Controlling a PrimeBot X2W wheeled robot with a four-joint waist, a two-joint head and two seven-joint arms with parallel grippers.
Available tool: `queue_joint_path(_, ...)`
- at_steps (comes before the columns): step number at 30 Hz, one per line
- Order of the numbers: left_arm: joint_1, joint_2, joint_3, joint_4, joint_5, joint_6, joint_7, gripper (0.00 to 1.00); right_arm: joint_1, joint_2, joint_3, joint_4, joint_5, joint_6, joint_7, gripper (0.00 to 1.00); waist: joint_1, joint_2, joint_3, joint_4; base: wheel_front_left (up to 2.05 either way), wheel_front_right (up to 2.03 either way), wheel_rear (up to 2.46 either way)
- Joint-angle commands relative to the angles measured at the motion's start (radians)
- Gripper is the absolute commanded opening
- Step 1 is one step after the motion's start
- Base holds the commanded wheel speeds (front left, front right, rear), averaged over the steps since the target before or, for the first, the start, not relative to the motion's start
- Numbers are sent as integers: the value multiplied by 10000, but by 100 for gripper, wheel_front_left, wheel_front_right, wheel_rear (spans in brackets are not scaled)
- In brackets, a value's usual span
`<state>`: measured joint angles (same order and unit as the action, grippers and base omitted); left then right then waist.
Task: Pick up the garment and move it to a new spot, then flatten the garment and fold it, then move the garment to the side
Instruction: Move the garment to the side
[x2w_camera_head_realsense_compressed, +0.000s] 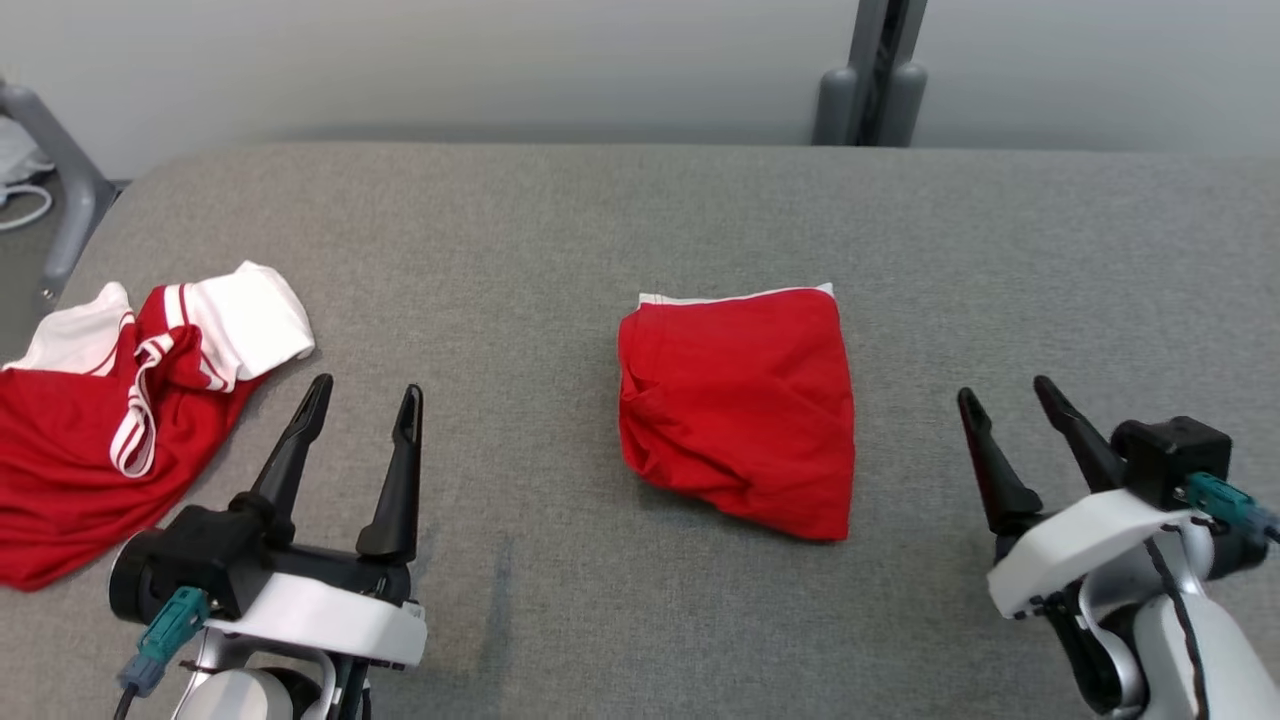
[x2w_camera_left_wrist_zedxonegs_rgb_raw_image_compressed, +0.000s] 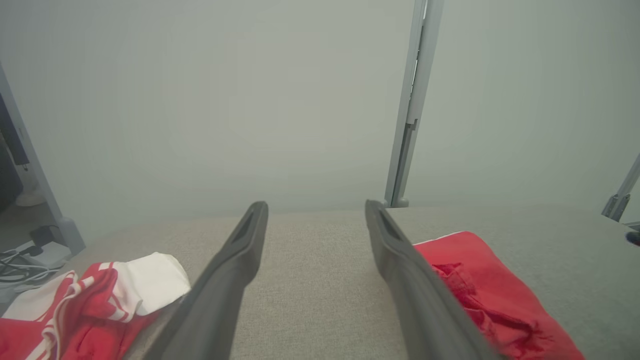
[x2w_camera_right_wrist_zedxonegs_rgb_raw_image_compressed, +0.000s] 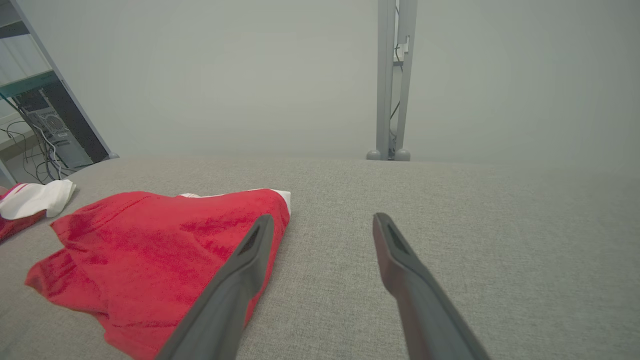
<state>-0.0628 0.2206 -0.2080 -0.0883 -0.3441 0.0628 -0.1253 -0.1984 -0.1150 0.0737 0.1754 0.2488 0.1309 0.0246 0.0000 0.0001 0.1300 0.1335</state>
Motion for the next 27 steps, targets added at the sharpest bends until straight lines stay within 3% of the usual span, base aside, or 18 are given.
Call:
queue_joint_path(1, -244, -10, -18, 78, 4, -58, -102, 100, -273, -61, 170, 277, 106, -4, -75, 100, 0, -1, 581, 438, 0, 0, 0)
queue_joint_path(9, -936, -231, -140, 690, -57, -223, -631, 100, -1527, 108, 1540, 2523, 565, -4, -346, 100, 0, -1, 1192, 828, 0, 0, 0)
queue_joint_path(17, -974, -257, -73, 1056, -87, -280, -1038, 100, -1685, 413, 2304, 4096, 1183, -4, 17, 100, 0, -1, 1129, 725, 0, 0, 0)
queue_joint_path(18, -954, -248, -71, 1090, -86, -278, -1058, 100, -1709, 434, 2420, 4201, 1276, -4, 64, 56, 0, -1, 1104, 687, 0, 0, 0)
queue_joint_path(19, -941, -237, -63, 1113, -87, -279, -1066, 100, -1741, 452, 2498, 4258, 1355, -4, 40, 22, 0, -1, 1078, 651, 0, 0, 0)
queue_joint_path(20, -936, -224, -65, 1134, -90, -285, -1078, 100, -1771, 456, 2555, 4317, 1434, -4, 73, 0, 0, -1, 1058, 620, 0, 0, 0)
queue_joint_path(27, -895, -140, -46, 1094, -71, -215, -1127, 100, -2033, -5, 2903, 4290, 1502, -8, -145, 0, 0, -1, 902, 297, 0, 0, 0)
